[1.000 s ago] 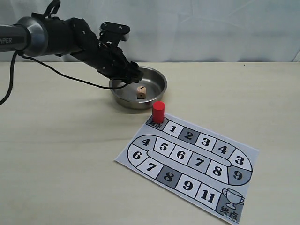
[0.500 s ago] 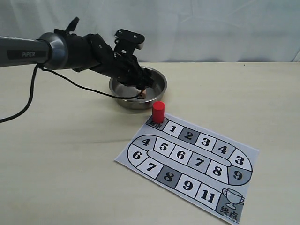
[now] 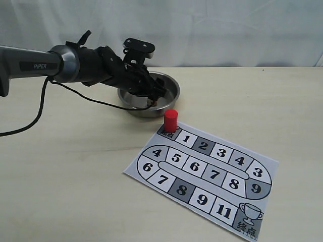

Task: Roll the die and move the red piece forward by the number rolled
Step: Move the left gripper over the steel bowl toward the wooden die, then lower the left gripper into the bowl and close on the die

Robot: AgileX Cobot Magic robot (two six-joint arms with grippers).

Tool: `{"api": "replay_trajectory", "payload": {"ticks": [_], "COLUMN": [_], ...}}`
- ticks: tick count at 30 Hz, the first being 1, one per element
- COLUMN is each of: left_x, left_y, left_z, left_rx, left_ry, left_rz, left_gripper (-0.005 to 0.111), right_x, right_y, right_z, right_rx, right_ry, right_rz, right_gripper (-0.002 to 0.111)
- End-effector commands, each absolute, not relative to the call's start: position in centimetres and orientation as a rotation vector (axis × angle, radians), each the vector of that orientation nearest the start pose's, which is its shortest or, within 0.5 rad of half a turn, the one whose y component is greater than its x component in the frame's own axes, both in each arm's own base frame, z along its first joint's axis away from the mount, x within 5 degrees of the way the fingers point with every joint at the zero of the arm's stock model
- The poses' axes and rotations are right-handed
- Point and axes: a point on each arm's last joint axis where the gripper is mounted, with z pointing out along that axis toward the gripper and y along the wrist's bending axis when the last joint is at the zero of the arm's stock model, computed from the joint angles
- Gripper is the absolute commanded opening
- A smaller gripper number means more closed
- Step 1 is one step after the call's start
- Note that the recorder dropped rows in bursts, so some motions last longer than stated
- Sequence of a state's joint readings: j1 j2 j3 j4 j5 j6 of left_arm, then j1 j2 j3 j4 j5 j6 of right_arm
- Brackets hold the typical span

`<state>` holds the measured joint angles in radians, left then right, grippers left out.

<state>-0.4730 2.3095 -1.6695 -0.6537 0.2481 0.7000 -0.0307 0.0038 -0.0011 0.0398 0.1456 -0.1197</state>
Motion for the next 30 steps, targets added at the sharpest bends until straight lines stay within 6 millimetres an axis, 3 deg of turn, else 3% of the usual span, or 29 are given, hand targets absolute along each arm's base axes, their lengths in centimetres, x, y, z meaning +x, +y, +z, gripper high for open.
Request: {"api": "replay_trajectory", "payload": {"ticks": [1, 7, 20, 30], "left_x": [45.3, 45.4, 45.7, 45.8], "left_y": [-24.1, -24.1, -23.9, -23.9], "left_z": [13.4, 13.3, 10.1, 10.1], "left_rx": [0.646, 0.598, 0.578, 0.574], "left_ry": [2.215, 2.227, 2.255, 2.249], "left_rz": [-0.371, -0.389, -0.347, -0.343], "left_gripper": [0.07, 0.07, 0.07, 0.07], "right_x": [5.6, 5.6, 5.6, 5.6], "right_y": [-0.1, -0.1, -0.1, -0.1], "right_z": [20.0, 20.0, 20.0, 20.0], "right_rx": [-0.044, -0.044, -0.044, -0.044], "right_ry": [1.623, 1.623, 1.623, 1.623], "right_rz": [-0.084, -0.084, -0.084, -0.084], "right_gripper": [0.004, 0.004, 0.004, 0.004]}}
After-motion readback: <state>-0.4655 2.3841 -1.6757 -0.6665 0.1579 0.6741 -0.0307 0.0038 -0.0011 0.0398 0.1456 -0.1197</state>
